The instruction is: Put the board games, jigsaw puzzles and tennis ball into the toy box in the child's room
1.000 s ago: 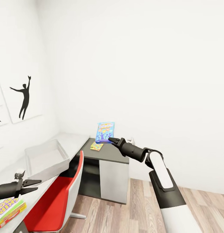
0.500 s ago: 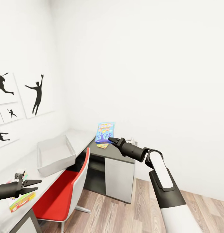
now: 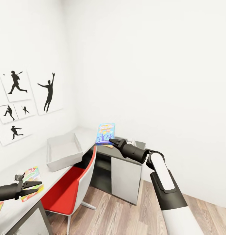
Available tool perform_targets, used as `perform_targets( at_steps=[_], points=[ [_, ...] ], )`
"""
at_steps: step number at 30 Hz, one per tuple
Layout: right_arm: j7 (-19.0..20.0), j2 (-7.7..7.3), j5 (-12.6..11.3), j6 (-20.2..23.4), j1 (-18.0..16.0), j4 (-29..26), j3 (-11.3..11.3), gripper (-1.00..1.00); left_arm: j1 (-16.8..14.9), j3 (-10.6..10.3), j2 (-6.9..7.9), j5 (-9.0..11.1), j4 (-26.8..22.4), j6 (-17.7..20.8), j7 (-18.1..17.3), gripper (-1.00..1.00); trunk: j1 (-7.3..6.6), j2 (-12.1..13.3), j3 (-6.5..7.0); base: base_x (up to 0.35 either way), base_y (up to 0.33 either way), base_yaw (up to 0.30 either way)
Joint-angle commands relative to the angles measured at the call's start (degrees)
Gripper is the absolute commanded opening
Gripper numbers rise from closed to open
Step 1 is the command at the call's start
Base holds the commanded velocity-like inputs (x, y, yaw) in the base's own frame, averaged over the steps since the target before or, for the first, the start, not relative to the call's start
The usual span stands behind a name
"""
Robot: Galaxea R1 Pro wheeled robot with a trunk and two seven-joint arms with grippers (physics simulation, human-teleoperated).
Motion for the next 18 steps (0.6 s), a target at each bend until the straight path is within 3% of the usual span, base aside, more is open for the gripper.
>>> perform_targets(
  at_steps=[1,18],
  points=[
    [-0.59,0.0,-0.66,0.09,0.0,-0.06,0.0,-1.0,-0.03,0.17,-0.03,-0.49,-0.01,0.6,-0.4,1.0,0.02,-0.05,-0.1,0.0,-0.105,0.197],
    [-0.59,0.01,-0.58,-0.33,0.01,-0.22,0.4,-1.0,-0.04,0.12,-0.04,-0.49,-0.01,0.43,-0.4,1.0,0.02,-0.05,-1.18,0.0,-0.099,0.213]
  ],
)
